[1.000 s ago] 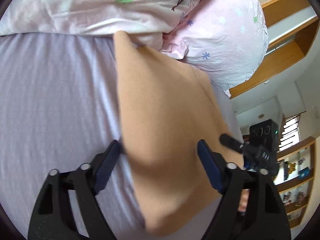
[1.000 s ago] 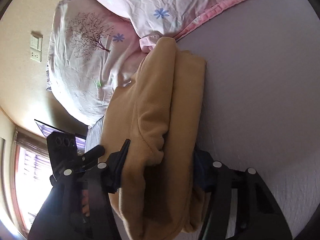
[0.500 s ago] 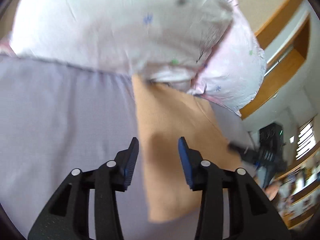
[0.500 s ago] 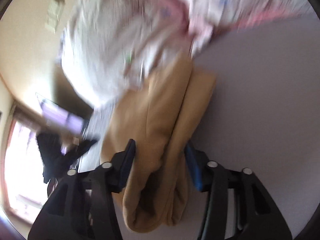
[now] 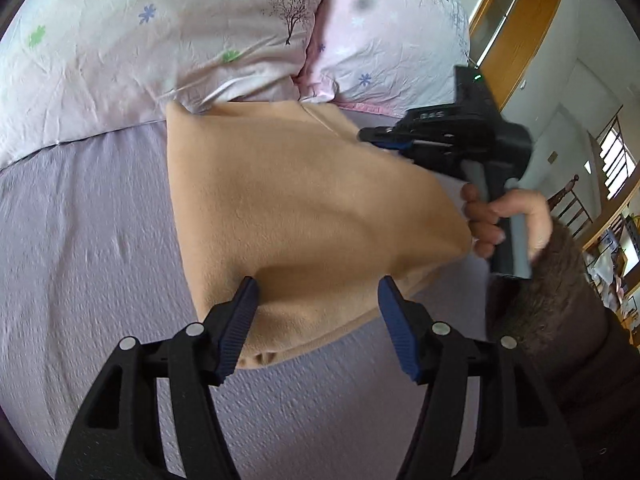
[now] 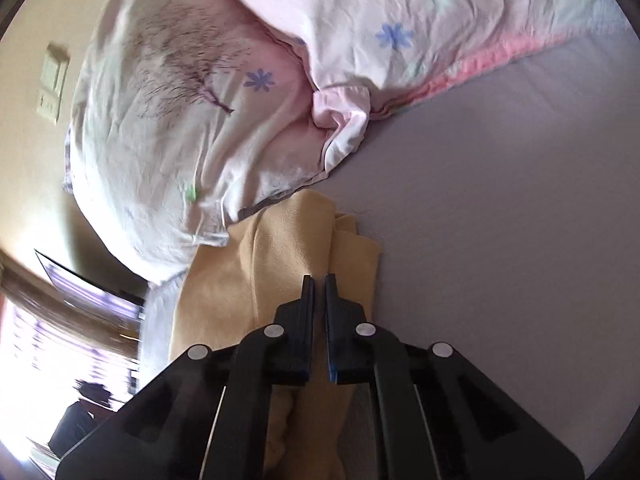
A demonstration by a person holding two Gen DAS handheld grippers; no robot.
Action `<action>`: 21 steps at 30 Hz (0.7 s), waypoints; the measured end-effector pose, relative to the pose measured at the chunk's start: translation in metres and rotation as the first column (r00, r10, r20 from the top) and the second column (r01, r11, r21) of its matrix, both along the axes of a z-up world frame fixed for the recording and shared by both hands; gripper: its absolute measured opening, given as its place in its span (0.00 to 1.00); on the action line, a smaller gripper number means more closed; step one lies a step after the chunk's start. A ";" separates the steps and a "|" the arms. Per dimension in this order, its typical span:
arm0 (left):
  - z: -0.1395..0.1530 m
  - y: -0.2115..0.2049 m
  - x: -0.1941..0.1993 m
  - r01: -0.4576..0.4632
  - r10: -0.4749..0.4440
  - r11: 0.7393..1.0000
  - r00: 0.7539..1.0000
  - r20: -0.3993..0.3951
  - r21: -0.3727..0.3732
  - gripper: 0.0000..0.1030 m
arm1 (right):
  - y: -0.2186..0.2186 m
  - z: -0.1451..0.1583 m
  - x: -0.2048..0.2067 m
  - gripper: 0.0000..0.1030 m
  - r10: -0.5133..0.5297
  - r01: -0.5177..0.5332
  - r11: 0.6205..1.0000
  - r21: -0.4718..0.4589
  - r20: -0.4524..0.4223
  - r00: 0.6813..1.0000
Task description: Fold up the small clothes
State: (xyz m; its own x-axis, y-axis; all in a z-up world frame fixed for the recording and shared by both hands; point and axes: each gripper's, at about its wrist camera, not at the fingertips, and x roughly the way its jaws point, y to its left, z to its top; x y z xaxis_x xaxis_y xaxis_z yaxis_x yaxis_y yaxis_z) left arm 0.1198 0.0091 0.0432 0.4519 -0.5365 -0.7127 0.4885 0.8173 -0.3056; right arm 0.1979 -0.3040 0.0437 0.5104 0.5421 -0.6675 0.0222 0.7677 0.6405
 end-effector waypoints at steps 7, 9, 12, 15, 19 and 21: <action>0.006 0.002 -0.006 -0.002 0.002 0.999 1.000 -0.003 -0.035 0.64 | 0.028 0.042 -0.087 0.73 0.203 -0.237 0.948 0.213 0.169 0.965; 0.008 0.003 -0.010 -0.011 0.011 0.999 1.000 -0.005 -0.038 0.65 | 0.034 0.027 -0.095 0.73 0.229 -0.252 0.936 0.245 0.119 0.966; 0.013 0.014 -0.026 -0.042 0.041 0.997 0.999 -0.010 -0.070 0.76 | 0.022 -0.007 -0.088 0.69 0.171 -0.163 0.952 0.259 -0.006 0.985; 0.016 0.025 -0.037 -0.094 0.093 0.992 0.996 -0.012 -0.078 0.91 | 0.010 -0.002 -0.100 0.63 0.160 -0.150 0.950 0.274 -0.015 0.987; 0.016 0.033 -0.039 -0.191 0.191 0.982 0.981 -0.028 -0.006 0.98 | 0.024 0.033 -0.128 0.99 0.152 -0.160 0.985 0.067 0.101 0.983; 0.013 0.031 -0.039 -0.237 0.240 0.969 0.970 -0.027 0.072 0.98 | 0.033 0.046 -0.147 0.99 0.157 -0.148 0.986 -0.073 0.150 0.976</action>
